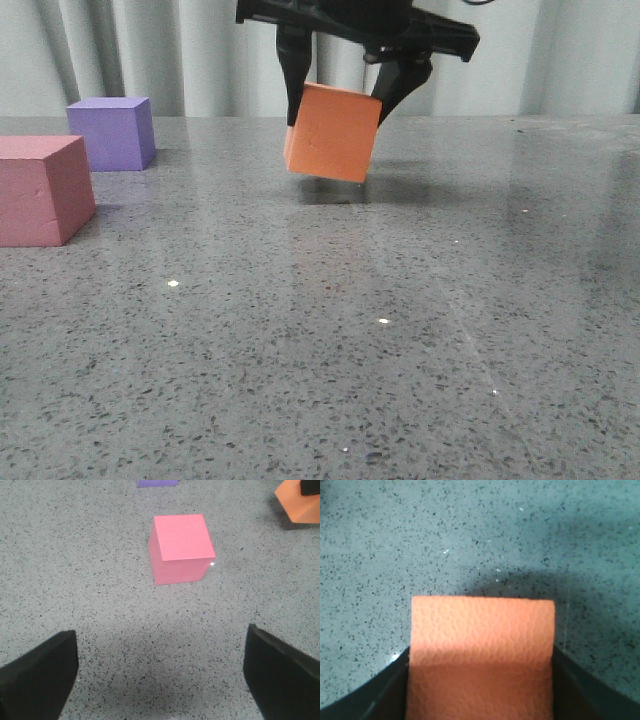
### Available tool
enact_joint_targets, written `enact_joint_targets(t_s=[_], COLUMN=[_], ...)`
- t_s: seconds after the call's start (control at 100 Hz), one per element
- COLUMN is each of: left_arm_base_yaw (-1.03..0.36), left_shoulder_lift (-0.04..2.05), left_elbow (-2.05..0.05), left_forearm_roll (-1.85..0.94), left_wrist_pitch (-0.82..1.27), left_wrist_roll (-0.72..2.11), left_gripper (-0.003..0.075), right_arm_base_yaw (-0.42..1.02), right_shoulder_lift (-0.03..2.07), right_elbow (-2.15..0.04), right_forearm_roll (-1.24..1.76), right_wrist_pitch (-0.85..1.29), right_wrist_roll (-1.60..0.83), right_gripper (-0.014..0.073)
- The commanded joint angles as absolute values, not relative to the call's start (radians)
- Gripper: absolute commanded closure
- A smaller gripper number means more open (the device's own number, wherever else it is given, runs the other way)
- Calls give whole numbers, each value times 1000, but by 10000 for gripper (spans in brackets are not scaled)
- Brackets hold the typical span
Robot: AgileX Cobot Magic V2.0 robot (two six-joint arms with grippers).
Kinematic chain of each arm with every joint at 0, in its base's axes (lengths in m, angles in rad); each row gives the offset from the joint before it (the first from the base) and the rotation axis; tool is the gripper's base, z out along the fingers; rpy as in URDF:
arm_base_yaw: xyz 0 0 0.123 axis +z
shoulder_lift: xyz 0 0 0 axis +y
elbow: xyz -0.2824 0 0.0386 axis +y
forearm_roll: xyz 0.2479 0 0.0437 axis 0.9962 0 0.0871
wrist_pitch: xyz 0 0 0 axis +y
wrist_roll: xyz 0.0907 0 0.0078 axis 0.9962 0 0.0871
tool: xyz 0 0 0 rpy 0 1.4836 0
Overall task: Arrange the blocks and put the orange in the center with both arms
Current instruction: 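Lift the orange cube with the right gripper and carry it toward the table center, then set the orange cube down at the center and open the right gripper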
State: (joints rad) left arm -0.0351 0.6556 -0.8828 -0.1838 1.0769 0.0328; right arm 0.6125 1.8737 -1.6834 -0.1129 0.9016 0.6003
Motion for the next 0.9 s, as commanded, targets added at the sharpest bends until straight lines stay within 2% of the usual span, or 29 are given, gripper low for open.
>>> enact_joint_targets(t_s=[0.0,0.41,0.5,0.7,0.77,0.89], left_arm_base_yaw=[-36,-36,-36,-36,-36,-36], left_shoulder_lift=[663,663,663,663,663,663], left_elbow=[-917,-917,-917,-917,-917,-917], left_forearm_roll=[-202,-202,-202,-202,-202,-202], left_wrist_pitch=[1025,1025,1025,1025,1025,1025], left_wrist_roll=[37,37,37,37,37,37], left_gripper=[83,83,83,83,83,83], right_arm_base_yaw=[614,614,614,614,614,614], right_shoulder_lift=[1832,1878,1878,1878,1877,1870], right_elbow=[-1719,-1719,-1719,-1719,-1719,-1733], right_forearm_roll=[-136,-127,-125,-112,-112,-112], right_wrist_pitch=[860,866,863,861,861,864], right_wrist_roll=[605,622,622,622,622,622], right_gripper=[337,326,245,-77,-49,-52])
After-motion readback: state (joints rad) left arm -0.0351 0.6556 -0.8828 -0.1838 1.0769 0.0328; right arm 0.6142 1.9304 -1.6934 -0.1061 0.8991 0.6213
